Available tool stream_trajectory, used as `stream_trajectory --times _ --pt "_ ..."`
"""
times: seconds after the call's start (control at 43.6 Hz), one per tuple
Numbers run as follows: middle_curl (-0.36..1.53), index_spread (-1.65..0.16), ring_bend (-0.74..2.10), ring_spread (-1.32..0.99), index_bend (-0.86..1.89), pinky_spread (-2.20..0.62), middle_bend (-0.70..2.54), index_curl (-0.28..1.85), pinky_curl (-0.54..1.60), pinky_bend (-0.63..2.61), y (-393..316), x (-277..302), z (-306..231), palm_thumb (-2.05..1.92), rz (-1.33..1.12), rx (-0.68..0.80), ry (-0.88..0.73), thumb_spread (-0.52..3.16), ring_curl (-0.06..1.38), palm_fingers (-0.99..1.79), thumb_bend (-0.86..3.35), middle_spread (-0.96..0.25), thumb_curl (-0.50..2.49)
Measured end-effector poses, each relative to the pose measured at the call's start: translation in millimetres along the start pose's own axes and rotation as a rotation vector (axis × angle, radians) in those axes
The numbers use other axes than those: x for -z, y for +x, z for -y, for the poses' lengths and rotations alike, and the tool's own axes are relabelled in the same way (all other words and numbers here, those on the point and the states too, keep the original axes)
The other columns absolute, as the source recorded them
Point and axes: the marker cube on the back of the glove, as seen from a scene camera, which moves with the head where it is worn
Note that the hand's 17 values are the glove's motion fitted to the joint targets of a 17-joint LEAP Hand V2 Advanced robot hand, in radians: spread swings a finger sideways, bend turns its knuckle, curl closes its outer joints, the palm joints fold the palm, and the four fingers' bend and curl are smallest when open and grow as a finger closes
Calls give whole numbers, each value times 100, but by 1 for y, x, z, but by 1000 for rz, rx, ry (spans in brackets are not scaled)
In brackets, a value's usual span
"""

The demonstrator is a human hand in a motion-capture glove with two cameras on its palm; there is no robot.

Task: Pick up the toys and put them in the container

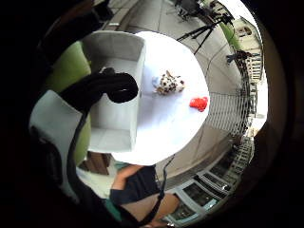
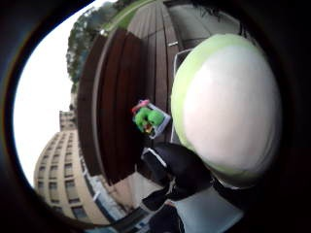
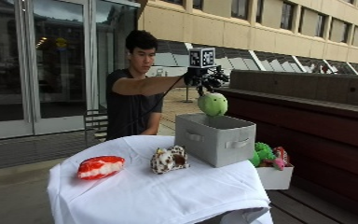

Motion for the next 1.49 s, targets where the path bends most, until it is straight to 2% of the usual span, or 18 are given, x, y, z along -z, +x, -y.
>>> stream_trajectory --times 0.069,0.184,0.505,0.757,1.079,1.262,1.4,1.492 --pt "45 -31 86 -23 2 -28 16 27 53 137 17 1 8 8 -20 3 32 92 46 -6 -13 -10 59" --pt "41 -31 80 -13 6 -19 17 22 48 143 37 7 10 -1 -21 2 76 96 37 -7 -7 -2 52" --pt "39 -31 58 -1 9 -3 18 19 44 141 117 42 2 -4 -93 -54 151 101 29 -17 -5 0 41" --pt "38 -31 49 2 8 1 17 18 40 136 194 38 13 -4 -105 -132 160 101 27 -18 -5 -1 36" --pt "35 -30 42 3 6 4 15 14 37 135 262 -32 48 -4 -115 -187 99 99 26 -21 -5 -1 32" --pt "34 -30 43 3 6 4 15 12 36 133 278 -103 66 -4 -121 -174 28 97 27 -20 -5 -2 30" --pt "32 -30 44 3 5 4 14 12 36 134 287 -173 73 -3 -123 -209 -86 97 28 -21 -4 -3 30" --pt "31 -30 44 3 5 4 13 11 36 137 293 -194 75 1 -131 -230 -131 99 28 -21 -2 -3 30"
